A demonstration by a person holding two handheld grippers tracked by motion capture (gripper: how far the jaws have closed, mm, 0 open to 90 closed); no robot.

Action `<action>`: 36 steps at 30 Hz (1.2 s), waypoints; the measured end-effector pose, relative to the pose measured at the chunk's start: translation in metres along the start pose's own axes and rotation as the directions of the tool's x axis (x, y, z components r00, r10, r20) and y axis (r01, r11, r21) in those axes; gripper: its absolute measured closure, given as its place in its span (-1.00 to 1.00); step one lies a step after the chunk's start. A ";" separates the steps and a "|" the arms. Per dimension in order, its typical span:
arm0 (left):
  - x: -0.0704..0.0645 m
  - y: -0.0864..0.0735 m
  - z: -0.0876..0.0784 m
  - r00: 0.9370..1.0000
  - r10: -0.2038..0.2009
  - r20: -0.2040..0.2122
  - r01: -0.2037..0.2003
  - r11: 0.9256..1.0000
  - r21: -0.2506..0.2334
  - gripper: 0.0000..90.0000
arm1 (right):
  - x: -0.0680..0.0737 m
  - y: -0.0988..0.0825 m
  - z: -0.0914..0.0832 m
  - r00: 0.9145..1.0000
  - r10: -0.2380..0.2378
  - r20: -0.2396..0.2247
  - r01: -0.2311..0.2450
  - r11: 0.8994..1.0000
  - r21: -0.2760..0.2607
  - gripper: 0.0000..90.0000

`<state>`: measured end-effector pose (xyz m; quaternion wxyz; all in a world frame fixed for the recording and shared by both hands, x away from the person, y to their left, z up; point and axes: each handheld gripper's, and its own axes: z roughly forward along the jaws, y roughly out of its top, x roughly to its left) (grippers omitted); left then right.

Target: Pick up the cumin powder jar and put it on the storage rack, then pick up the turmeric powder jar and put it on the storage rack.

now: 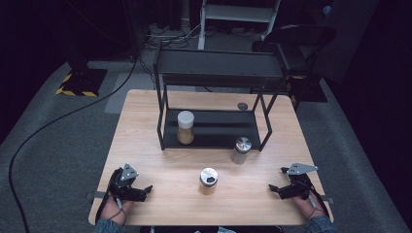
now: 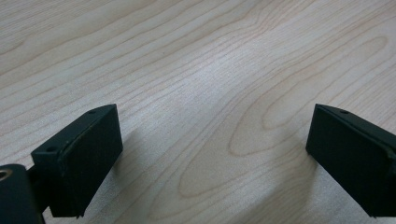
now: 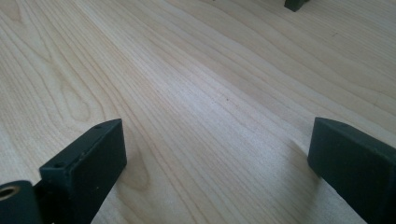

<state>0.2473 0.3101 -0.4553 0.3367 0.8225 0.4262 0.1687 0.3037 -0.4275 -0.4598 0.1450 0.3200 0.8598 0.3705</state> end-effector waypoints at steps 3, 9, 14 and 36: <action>0.000 0.000 0.000 1.000 -0.001 -0.001 0.001 1.000 0.000 -0.92 | 0.000 0.000 0.000 1.000 0.000 0.000 0.000 1.000 0.000 -0.91; 0.000 0.000 0.000 1.000 -0.001 -0.001 0.001 1.000 0.000 -0.92 | 0.000 0.000 0.000 1.000 0.000 0.000 0.000 1.000 0.001 -0.91; 0.000 0.000 0.000 1.000 -0.001 -0.001 0.001 1.000 -0.002 -0.92 | 0.000 0.000 0.000 1.000 0.000 0.000 0.000 1.000 0.001 -0.91; 0.000 -0.001 0.000 1.000 -0.001 0.000 0.001 1.000 -0.002 -0.92 | 0.009 0.020 -0.021 1.000 0.019 -0.011 -0.020 0.998 -0.066 -0.87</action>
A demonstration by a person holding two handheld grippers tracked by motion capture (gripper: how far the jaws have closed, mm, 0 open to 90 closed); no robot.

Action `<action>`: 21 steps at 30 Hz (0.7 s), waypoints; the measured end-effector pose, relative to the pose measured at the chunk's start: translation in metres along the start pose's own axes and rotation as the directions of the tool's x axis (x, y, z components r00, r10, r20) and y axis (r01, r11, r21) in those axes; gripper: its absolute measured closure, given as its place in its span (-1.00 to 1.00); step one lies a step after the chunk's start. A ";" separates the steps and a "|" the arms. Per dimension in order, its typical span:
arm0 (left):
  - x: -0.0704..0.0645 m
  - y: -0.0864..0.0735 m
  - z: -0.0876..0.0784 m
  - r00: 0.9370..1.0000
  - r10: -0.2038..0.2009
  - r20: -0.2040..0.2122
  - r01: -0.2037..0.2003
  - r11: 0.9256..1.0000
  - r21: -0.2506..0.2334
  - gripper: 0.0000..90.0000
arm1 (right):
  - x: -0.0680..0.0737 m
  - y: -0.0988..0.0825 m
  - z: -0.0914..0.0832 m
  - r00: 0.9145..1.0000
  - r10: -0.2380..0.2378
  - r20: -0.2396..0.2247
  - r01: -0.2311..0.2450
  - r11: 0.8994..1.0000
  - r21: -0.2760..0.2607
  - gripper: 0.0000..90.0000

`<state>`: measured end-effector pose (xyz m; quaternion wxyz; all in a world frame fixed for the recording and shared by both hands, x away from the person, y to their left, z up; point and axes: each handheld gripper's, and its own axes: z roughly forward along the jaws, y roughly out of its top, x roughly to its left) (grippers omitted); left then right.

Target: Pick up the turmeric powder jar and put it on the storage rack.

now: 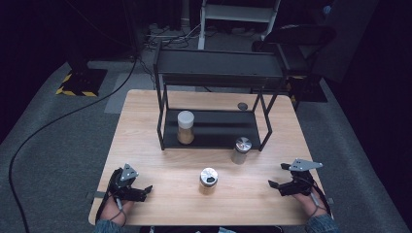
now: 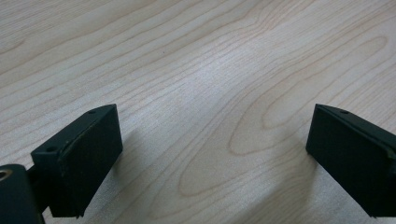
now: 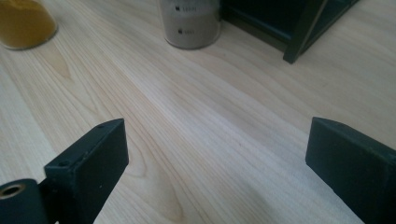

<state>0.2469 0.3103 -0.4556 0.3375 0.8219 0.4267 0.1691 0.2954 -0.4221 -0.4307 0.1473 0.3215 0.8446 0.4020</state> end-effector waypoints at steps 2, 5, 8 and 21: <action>0.000 0.000 0.000 1.000 0.000 0.000 0.000 1.000 0.000 -0.92 | 0.002 0.005 -0.003 1.000 -0.004 0.001 0.004 1.000 -0.005 -0.87; 0.000 0.000 0.000 1.000 0.000 0.000 0.000 1.000 0.000 -0.92 | 0.004 0.010 -0.007 1.000 -0.008 0.000 0.008 1.000 -0.023 -0.87; 0.000 0.000 0.000 1.000 0.000 0.000 0.000 1.000 0.000 -0.92 | 0.004 0.015 -0.011 1.000 -0.005 -0.003 0.004 0.999 -0.036 -0.87; 0.000 0.000 0.000 1.000 0.000 0.000 0.000 1.000 0.000 -0.92 | 0.012 0.044 -0.025 0.999 -0.029 -0.016 0.028 0.998 -0.052 -0.87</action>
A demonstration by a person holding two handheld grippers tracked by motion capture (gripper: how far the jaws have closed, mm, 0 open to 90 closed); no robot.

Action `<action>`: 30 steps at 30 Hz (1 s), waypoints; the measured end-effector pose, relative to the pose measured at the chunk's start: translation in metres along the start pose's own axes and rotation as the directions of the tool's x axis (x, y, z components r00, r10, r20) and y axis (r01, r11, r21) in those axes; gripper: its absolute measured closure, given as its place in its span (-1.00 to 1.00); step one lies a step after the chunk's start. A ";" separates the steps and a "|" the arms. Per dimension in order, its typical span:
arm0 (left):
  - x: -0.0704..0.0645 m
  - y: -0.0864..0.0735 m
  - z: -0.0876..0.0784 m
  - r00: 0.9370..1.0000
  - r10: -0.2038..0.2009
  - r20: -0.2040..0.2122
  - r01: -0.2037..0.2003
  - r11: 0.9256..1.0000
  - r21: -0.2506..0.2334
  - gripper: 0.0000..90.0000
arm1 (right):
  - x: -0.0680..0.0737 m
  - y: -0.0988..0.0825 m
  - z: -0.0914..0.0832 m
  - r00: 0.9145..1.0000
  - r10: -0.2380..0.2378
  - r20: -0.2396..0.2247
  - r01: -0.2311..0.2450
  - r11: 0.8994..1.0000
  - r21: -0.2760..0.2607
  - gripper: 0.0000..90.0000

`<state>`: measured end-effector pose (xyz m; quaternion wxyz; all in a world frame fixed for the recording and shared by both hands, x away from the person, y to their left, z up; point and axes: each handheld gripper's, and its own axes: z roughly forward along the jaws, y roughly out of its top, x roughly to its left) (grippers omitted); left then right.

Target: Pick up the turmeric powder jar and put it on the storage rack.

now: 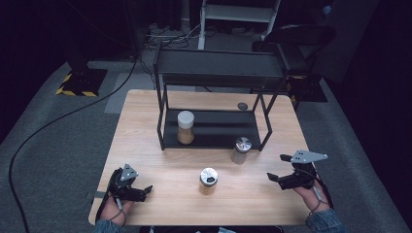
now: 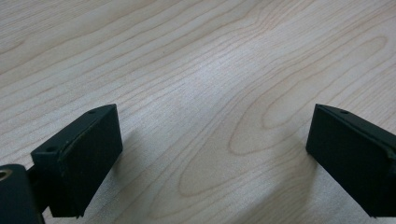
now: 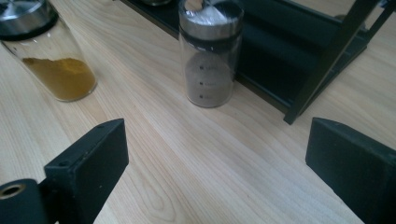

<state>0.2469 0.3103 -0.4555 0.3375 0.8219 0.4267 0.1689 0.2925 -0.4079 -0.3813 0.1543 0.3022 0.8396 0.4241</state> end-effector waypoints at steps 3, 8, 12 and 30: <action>0.000 0.000 0.000 1.000 0.000 0.000 0.000 1.000 0.000 -0.92 | 0.002 0.008 -0.002 1.000 -0.006 -0.005 0.006 1.000 -0.006 -0.87; 0.000 0.000 0.000 1.000 0.002 0.001 -0.002 1.000 0.000 -0.92 | 0.003 0.022 -0.002 1.000 -0.012 -0.021 0.011 1.000 -0.005 -0.87; 0.000 0.000 0.000 1.000 0.003 0.001 -0.003 1.000 0.001 -0.92 | 0.007 0.034 -0.001 0.999 -0.032 -0.030 0.032 0.999 0.003 -0.87; 0.000 0.000 0.000 1.000 0.003 0.002 -0.003 1.000 0.001 -0.92 | 0.031 0.082 0.015 0.990 -0.119 -0.082 0.119 0.993 -0.003 -0.87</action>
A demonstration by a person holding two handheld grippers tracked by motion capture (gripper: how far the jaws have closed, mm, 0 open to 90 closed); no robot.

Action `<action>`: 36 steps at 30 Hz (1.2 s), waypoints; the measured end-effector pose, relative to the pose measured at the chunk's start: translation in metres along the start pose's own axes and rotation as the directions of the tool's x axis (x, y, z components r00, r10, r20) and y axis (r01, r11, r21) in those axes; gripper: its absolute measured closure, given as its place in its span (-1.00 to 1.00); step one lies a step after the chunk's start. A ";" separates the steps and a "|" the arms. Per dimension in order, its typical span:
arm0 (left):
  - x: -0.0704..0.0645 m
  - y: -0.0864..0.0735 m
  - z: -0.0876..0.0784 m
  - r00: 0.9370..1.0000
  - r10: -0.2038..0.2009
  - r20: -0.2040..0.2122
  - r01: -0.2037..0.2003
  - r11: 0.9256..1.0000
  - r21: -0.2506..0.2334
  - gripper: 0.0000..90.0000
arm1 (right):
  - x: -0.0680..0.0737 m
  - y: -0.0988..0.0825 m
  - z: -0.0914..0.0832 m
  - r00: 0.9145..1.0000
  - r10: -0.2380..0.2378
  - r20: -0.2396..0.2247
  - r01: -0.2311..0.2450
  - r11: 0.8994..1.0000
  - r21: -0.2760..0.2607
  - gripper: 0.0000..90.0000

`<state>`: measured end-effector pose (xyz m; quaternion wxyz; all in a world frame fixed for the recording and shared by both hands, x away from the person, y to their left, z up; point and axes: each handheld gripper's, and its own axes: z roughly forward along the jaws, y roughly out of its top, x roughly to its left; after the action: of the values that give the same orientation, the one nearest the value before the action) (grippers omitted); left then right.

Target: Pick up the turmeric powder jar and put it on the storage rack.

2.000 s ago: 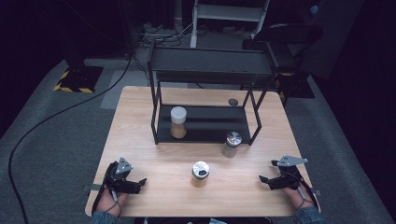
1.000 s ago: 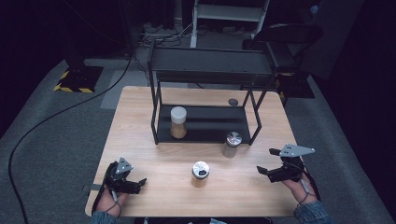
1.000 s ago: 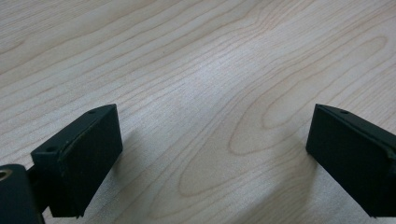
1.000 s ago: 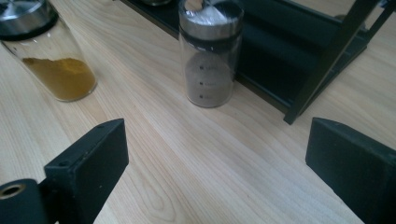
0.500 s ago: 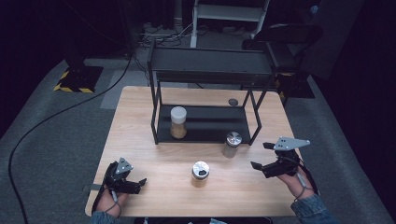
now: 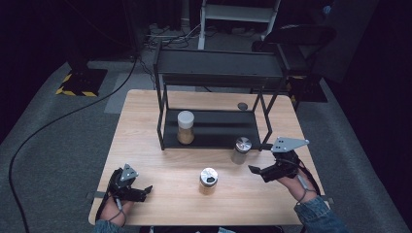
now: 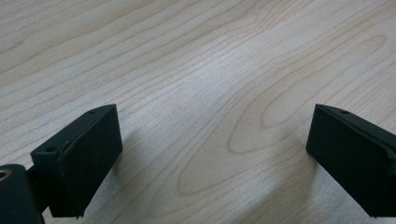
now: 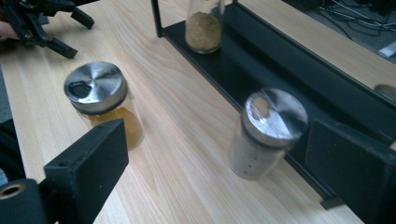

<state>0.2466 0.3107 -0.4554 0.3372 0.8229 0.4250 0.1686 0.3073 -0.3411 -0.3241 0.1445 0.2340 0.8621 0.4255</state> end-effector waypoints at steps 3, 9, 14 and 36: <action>0.000 0.000 0.000 1.000 0.000 0.000 0.000 1.000 0.000 -0.92 | 0.004 0.007 0.005 1.000 -0.014 -0.010 0.014 1.000 0.000 -0.87; 0.000 0.000 0.000 1.000 0.001 0.000 -0.001 1.000 0.000 -0.92 | 0.011 0.018 0.013 0.999 -0.033 -0.030 0.033 0.999 -0.003 -0.88; 0.000 0.000 0.000 1.000 0.001 0.001 -0.001 1.000 0.000 -0.92 | 0.015 0.027 0.019 0.998 -0.048 -0.045 0.048 0.999 0.003 -0.88; 0.000 0.000 0.000 1.000 0.002 0.002 -0.002 1.000 0.003 -0.94 | 0.032 0.053 0.056 0.990 -0.093 -0.105 0.094 0.995 0.012 -0.88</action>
<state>0.2469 0.3106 -0.4552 0.3363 0.8239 0.4242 0.1677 0.3200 -0.2588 -0.3164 0.1170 0.1721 0.8821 0.4226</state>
